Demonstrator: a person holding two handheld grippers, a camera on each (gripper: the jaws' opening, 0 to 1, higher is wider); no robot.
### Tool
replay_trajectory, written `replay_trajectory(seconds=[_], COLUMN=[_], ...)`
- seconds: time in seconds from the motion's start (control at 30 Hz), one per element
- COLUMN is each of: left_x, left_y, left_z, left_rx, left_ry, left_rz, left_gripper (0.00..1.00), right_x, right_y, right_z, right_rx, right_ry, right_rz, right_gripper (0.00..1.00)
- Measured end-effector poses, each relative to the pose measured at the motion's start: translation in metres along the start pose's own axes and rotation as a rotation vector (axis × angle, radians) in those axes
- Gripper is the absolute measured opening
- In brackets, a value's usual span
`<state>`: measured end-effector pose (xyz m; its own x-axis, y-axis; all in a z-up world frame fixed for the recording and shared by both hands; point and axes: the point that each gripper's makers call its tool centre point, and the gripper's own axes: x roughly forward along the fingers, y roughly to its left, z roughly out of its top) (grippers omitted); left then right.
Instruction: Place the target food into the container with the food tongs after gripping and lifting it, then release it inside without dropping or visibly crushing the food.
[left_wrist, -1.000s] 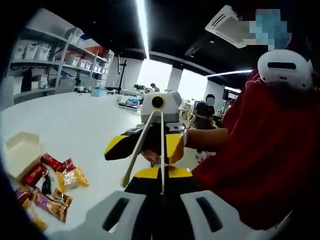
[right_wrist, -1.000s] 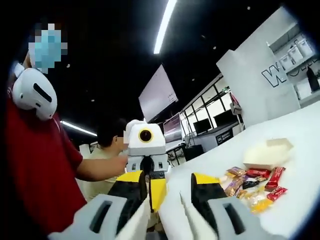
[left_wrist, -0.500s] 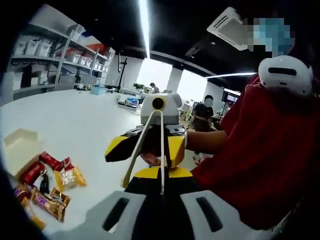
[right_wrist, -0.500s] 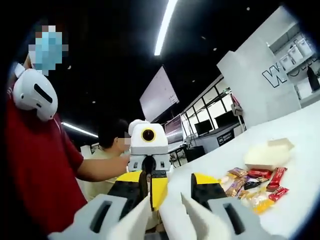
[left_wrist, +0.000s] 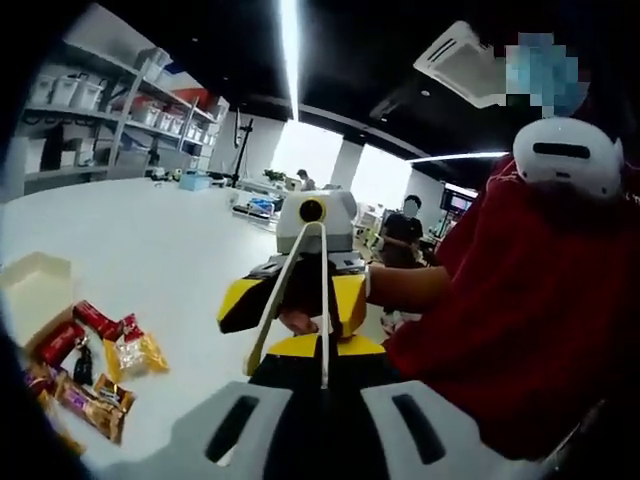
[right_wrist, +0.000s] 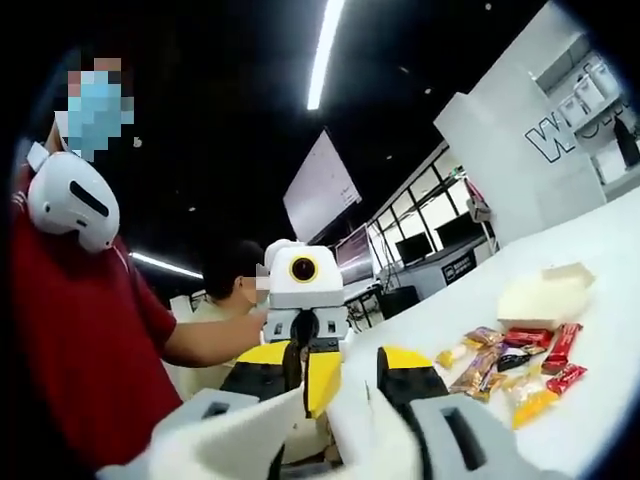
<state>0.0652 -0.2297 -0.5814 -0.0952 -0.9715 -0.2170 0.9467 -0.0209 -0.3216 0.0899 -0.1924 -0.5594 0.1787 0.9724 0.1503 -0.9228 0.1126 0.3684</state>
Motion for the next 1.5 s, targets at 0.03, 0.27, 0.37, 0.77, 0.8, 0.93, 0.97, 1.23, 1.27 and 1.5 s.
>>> replay_trajectory(seconds=[0.03,0.27,0.37,0.77,0.8,0.93,0.97,1.23,1.27,1.5], left_x=[0.000,-0.001,-0.002,-0.016,-0.017,-0.019,-0.020,-0.050,-0.053,-0.067], left_y=[0.000,0.005,0.007,0.024,0.026,0.030,0.032,0.074,0.076,0.086], left_z=[0.000,0.008,0.007,-0.010,-0.015,-0.021,-0.025,-0.037,-0.035,-0.042], left_rx=[0.000,0.038,0.046,0.041,0.043,0.041,0.052,0.017,0.006,-0.019], left_ry=[0.001,-0.069,-0.070,-0.073,-0.067,-0.061,-0.063,-0.128,-0.155,-0.179], left_rz=[-0.001,0.042,0.058,0.178,0.199,0.236,0.268,0.584,0.609,0.717], left_gripper=[0.01,0.02,0.04,0.11,0.11,0.22,0.24,0.38,0.41,0.53], right_x=[0.000,-0.001,0.001,-0.005,-0.006,-0.007,-0.009,-0.012,-0.012,-0.013], right_y=[0.001,-0.003,-0.007,-0.028,-0.032,-0.036,-0.043,-0.071,-0.074,-0.096], right_z=[-0.001,0.004,0.004,0.011,0.012,0.012,0.011,0.000,-0.002,-0.010], right_rx=[0.000,0.086,0.101,0.105,0.098,0.096,0.098,-0.048,-0.053,-0.058], right_ry=[0.004,0.004,0.016,-0.011,-0.015,-0.015,-0.014,0.072,0.080,0.101], right_rz=[0.006,-0.024,-0.043,-0.163,-0.183,-0.202,-0.229,-0.364,-0.373,-0.449], right_gripper=[0.26,0.21,0.21,0.20,0.20,0.21,0.21,0.21,0.21,0.22])
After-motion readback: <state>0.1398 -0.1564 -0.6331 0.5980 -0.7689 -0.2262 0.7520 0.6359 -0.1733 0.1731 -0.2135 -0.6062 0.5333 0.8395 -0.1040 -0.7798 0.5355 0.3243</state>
